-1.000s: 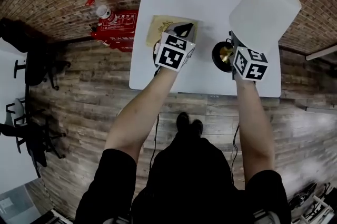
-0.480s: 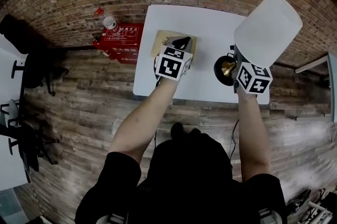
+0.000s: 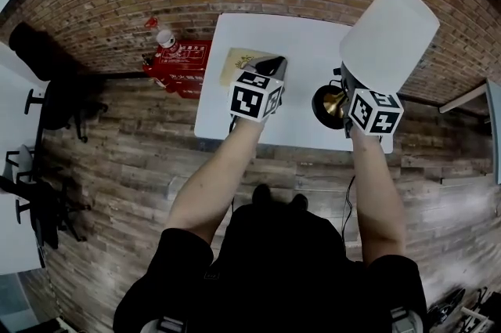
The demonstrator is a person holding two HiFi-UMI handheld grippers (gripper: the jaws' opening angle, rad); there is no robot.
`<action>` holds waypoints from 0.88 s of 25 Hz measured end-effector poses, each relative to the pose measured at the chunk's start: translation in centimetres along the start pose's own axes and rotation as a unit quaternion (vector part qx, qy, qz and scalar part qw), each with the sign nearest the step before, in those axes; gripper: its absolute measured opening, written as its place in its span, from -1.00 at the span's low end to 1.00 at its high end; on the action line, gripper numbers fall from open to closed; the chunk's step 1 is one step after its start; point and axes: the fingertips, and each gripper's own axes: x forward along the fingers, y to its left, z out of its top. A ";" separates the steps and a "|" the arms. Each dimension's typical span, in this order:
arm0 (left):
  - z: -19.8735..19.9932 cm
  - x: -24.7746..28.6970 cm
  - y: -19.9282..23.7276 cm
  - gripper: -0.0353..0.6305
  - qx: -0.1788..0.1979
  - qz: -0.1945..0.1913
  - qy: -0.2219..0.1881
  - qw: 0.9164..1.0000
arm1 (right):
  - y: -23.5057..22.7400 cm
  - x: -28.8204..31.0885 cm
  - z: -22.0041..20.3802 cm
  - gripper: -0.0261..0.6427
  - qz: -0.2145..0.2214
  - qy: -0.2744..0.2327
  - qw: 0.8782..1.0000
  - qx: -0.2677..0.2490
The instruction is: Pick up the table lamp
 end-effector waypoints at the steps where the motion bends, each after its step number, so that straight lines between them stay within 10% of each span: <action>1: 0.5 -0.2 -0.6 -0.87 0.003 -0.002 -0.003 1.000 | -0.1 -0.4 0.3 -0.86 0.006 -0.001 1.000 0.001; 22: 5.7 -3.7 -12.5 -0.87 0.059 -0.070 -0.031 0.995 | -4.6 -9.8 2.8 -0.86 0.062 -0.006 0.998 0.019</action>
